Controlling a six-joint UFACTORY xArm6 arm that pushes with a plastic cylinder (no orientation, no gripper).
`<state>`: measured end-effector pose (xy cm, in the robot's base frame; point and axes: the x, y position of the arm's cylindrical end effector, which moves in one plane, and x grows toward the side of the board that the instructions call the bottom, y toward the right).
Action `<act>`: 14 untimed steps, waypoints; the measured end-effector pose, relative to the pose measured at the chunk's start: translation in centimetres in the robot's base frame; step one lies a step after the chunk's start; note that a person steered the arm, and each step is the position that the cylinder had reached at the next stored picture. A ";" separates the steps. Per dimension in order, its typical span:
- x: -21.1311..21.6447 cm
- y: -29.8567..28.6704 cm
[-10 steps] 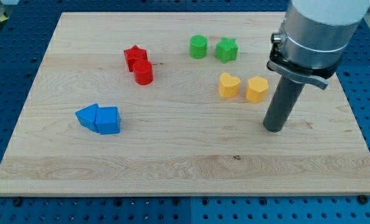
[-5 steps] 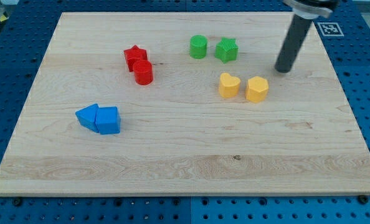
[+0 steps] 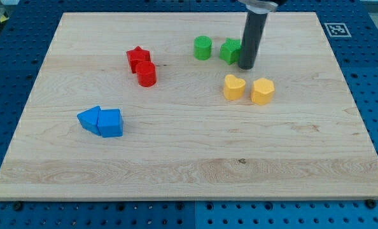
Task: Push the green blocks towards top middle
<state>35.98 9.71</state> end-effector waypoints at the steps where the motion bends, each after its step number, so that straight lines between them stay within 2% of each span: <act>1: -0.5 -1.1; 2: -1.7 -1.1; 4: -6.9 -1.7; 5: -7.8 -1.7; 7: 0.9 -0.6; 8: 2.0 -1.9; 10: 1.9 -4.7; 11: 0.0 -6.3; 14: -1.4 -6.7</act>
<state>34.54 3.05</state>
